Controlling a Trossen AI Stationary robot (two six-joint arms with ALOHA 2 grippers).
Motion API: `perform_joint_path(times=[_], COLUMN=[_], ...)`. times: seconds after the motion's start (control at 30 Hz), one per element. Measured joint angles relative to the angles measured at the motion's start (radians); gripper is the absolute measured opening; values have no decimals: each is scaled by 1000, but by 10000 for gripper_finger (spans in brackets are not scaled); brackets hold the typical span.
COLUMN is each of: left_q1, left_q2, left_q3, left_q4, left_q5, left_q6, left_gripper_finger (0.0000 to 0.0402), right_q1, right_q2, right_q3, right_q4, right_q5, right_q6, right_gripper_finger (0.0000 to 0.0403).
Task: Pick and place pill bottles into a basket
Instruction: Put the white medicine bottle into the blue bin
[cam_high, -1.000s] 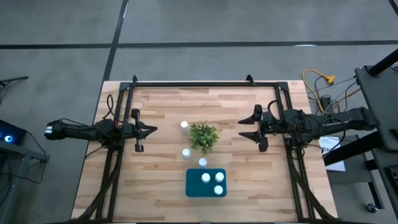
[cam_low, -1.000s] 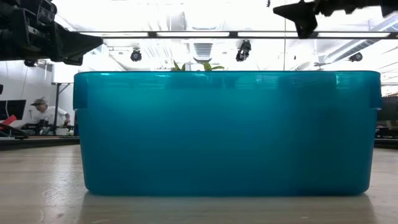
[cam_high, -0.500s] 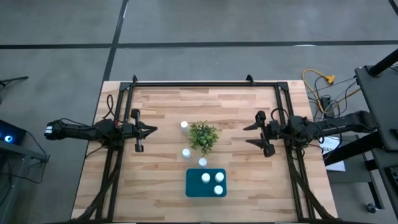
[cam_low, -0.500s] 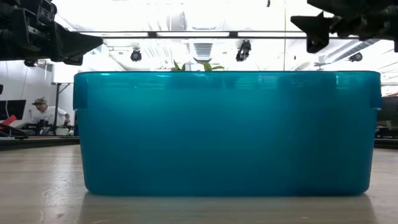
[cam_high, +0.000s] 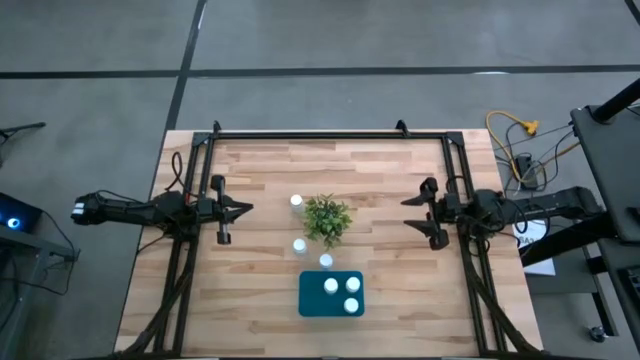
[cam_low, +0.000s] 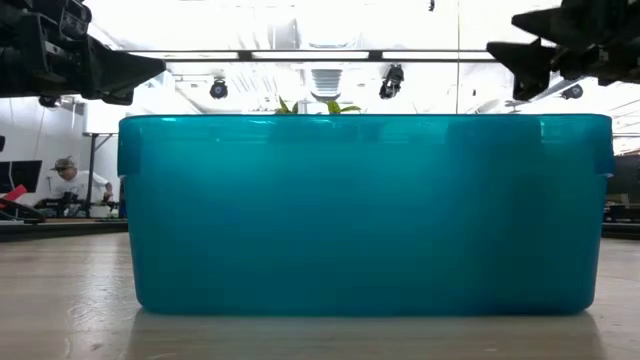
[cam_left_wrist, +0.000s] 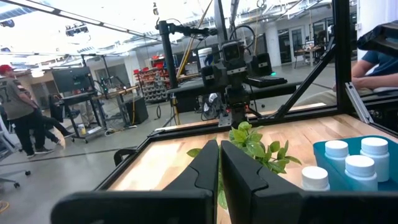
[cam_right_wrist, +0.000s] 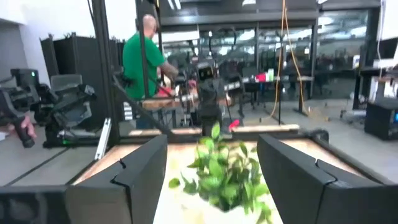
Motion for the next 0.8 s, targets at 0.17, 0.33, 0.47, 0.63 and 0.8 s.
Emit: perform_joint_path(times=[0.17,0.33,0.47,0.63,0.8], left_q1=[0,0,0,0,0], left_q2=[0,0,0,0,0], left_q3=[0,0,0,0,0], left_q4=[0,0,0,0,0], left_q5=[0,0,0,0,0], left_q6=[0,0,0,0,0], left_gripper_finger=[1,1,1,1,1], right_q1=[0,0,0,0,0], right_q2=[-58,-98,-131,-177,-240], right_q3=[-4,-4,-5,-8,-9], right_q4=[-110,-146,-222,-281,-358], right_q5=[-3,-3,-3,5,7], right_q6=[-3,-46,-25,-32,-25], right_gripper_finger=[235,240,242,239,239])
